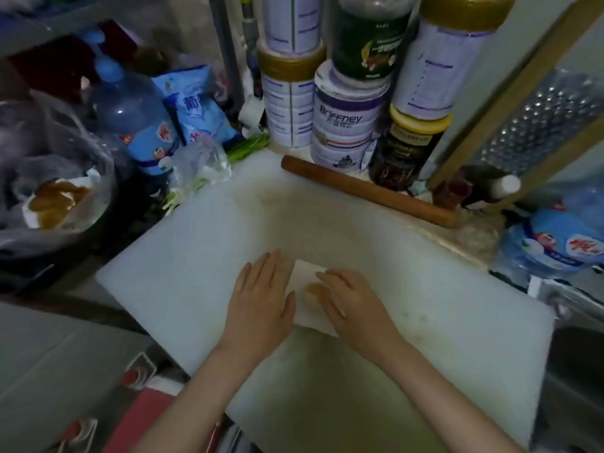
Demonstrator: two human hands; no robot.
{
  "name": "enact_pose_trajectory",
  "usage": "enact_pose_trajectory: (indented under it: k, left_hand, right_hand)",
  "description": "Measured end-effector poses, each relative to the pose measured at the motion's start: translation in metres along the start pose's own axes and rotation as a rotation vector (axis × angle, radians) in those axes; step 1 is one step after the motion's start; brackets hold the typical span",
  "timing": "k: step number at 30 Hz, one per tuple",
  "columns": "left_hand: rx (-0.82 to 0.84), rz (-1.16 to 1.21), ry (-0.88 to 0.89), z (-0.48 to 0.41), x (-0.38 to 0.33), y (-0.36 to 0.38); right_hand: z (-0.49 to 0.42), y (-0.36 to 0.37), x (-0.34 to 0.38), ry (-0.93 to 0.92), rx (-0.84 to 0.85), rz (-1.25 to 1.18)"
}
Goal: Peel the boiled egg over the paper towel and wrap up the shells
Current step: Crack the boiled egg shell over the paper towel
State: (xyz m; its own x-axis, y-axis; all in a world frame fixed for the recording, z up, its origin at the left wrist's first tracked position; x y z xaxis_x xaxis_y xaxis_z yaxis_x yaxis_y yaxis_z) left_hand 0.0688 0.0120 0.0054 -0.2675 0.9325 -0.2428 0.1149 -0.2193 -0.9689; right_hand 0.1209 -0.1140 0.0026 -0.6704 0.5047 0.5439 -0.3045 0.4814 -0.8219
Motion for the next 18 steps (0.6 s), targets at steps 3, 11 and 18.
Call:
enact_pose_trajectory:
  k: [3,11,18]
  left_hand:
    - [0.034,0.018,0.001,0.0,0.002,0.017]
    - [0.082,0.031,0.04,0.006,0.002,0.053]
    - [0.093,0.092,0.014,0.008,0.011,0.068]
  right_hand:
    - [-0.002,0.011,-0.005,-0.017,0.002,-0.022]
    - [-0.002,0.028,-0.021,0.02,0.05,-0.082]
    - [0.0,0.018,-0.016,0.02,-0.07,0.018]
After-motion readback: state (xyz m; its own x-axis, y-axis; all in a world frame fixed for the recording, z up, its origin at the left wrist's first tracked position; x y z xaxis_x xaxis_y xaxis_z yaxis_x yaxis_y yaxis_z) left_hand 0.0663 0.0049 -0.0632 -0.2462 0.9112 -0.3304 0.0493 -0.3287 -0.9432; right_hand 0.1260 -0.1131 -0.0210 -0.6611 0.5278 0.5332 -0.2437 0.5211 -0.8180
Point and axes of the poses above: each hand's wrist, its own z-axis away from the middle knuckle, its own y-axis out of the palm, x = y × z, the point moved 7 cm from there along -z, towards the middle knuckle, and after that the axes turned 7 degrees about -y, right-handed, at the moved point
